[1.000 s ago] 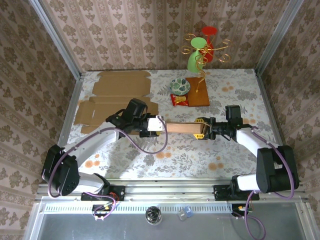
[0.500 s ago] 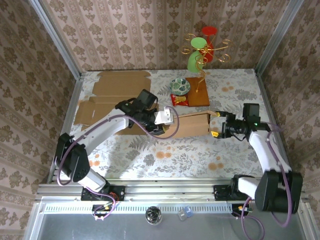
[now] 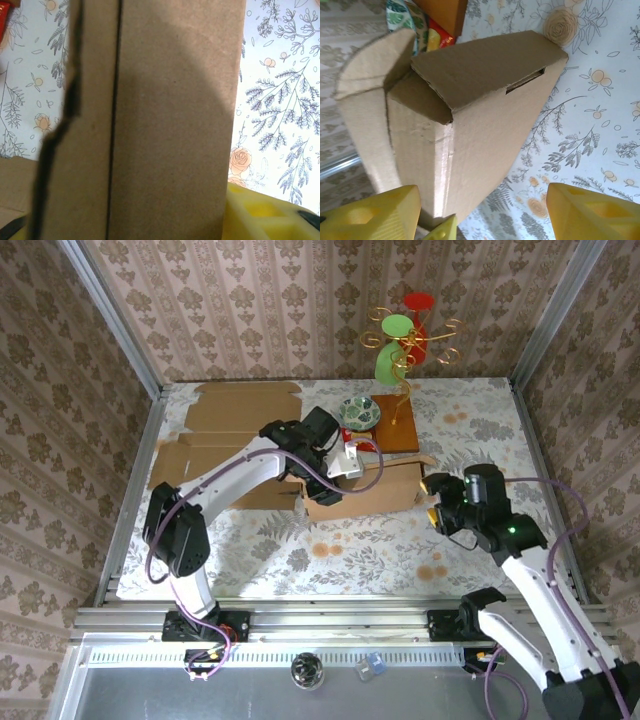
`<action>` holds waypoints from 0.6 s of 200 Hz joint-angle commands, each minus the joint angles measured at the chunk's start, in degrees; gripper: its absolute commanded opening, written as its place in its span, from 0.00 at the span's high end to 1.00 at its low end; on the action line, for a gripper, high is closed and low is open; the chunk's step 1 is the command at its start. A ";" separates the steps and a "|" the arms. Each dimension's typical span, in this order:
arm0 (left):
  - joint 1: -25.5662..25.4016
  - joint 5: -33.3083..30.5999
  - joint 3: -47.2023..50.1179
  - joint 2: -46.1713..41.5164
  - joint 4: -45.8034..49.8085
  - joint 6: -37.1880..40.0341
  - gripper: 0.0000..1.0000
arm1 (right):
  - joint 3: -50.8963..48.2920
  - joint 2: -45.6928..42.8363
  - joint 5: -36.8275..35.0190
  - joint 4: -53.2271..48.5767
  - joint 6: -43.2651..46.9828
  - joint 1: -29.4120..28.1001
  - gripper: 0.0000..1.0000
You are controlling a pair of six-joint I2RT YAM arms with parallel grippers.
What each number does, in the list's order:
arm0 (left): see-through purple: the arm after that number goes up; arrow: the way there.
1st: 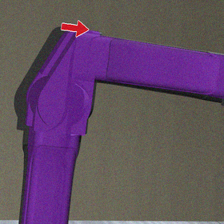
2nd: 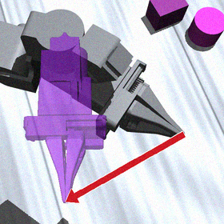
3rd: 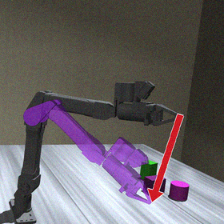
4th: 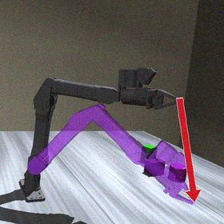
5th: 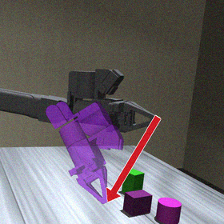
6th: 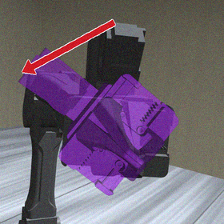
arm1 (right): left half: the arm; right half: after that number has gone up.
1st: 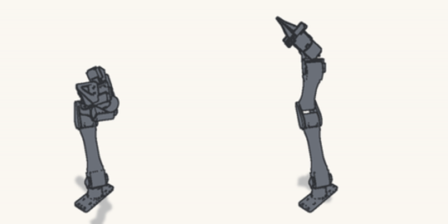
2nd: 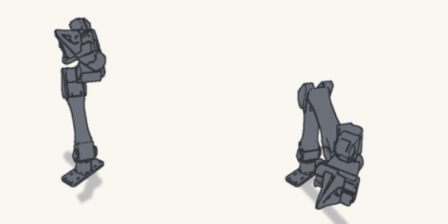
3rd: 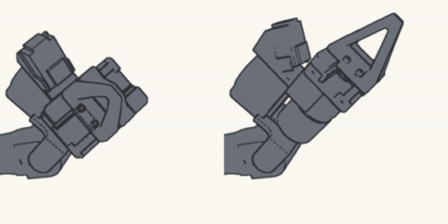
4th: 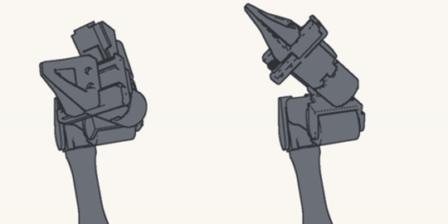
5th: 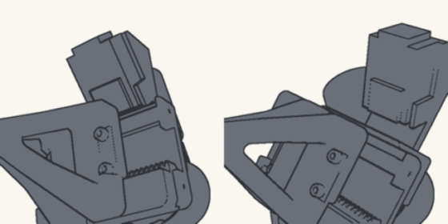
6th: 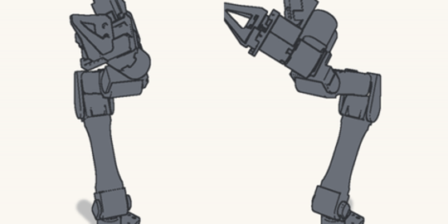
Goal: Fold the paper box
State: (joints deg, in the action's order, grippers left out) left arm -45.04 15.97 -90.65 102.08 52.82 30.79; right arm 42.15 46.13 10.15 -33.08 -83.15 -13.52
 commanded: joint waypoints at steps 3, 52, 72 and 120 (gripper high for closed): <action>-0.53 0.38 -1.84 2.02 6.34 -2.07 0.50 | 1.69 4.45 -4.16 7.17 -0.12 -2.69 0.32; -0.58 0.07 -2.51 2.42 6.48 -2.67 0.47 | 2.23 9.97 -4.95 11.16 -0.16 -4.04 0.35; -0.69 -0.13 -2.53 2.33 6.21 -2.74 0.46 | 1.96 11.18 -4.99 13.43 -0.16 -4.05 0.39; -0.83 -0.82 -2.87 2.46 5.21 -2.88 0.41 | 1.40 14.59 -4.54 13.53 0.14 -4.16 0.47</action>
State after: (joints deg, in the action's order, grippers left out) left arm -45.36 15.53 -92.36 103.13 54.72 29.45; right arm 43.05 59.42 7.46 -19.62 -82.98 -17.32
